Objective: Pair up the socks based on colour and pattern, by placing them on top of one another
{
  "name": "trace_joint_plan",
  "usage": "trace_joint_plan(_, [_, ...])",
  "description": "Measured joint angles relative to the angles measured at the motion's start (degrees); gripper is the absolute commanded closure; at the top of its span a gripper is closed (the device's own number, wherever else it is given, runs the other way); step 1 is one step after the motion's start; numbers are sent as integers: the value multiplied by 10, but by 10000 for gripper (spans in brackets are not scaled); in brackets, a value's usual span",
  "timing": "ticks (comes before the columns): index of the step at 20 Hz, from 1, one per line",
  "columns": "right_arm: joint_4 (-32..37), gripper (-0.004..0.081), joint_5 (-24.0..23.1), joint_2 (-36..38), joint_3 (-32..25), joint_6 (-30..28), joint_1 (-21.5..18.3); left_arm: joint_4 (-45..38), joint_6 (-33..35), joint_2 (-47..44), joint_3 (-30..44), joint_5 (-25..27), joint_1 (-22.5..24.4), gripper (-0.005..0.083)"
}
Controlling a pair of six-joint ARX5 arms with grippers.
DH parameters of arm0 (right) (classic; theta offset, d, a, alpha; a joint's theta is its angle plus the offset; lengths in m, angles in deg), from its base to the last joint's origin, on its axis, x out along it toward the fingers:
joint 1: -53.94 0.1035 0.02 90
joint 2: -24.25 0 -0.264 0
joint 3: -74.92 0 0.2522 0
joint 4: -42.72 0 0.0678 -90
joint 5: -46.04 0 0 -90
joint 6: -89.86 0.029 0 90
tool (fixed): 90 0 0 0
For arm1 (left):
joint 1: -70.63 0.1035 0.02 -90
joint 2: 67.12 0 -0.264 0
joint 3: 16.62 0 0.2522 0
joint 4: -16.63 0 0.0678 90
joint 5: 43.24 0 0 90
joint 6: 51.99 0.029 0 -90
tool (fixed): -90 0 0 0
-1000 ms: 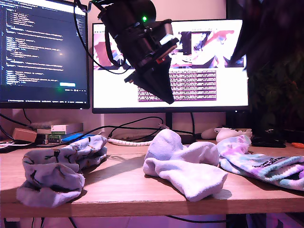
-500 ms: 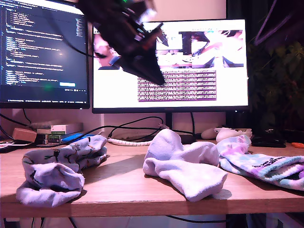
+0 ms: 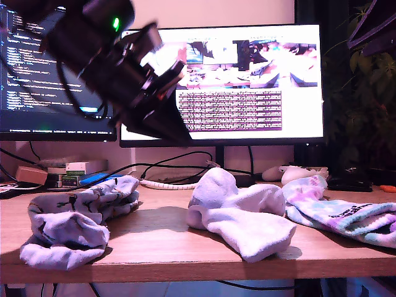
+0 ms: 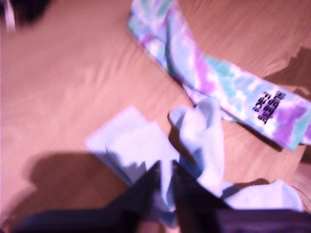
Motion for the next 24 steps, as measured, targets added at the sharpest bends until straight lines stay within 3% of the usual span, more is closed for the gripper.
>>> trace_joint_plan(2, [0, 543, 0, 0, 0, 0, 0, 5, -19, 20, -19, -28, 14, 532])
trace_joint_plan(5, [-1, 543, 22, 0, 0, 0, 0, 36, -54, 78, -90, -55, 25, 521])
trace_joint_plan(8, [-2, 541, 49, 0, 0, -8, 0, 96, -54, 139, -160, -59, 24, 446])
trace_joint_plan(14, [-2, 541, 50, 0, 0, -14, 0, 216, -54, 235, -283, -52, 26, 446])
trace_joint_plan(24, [-2, 541, 50, 0, 0, -14, 0, 245, -44, 260, -299, -36, 21, 447])
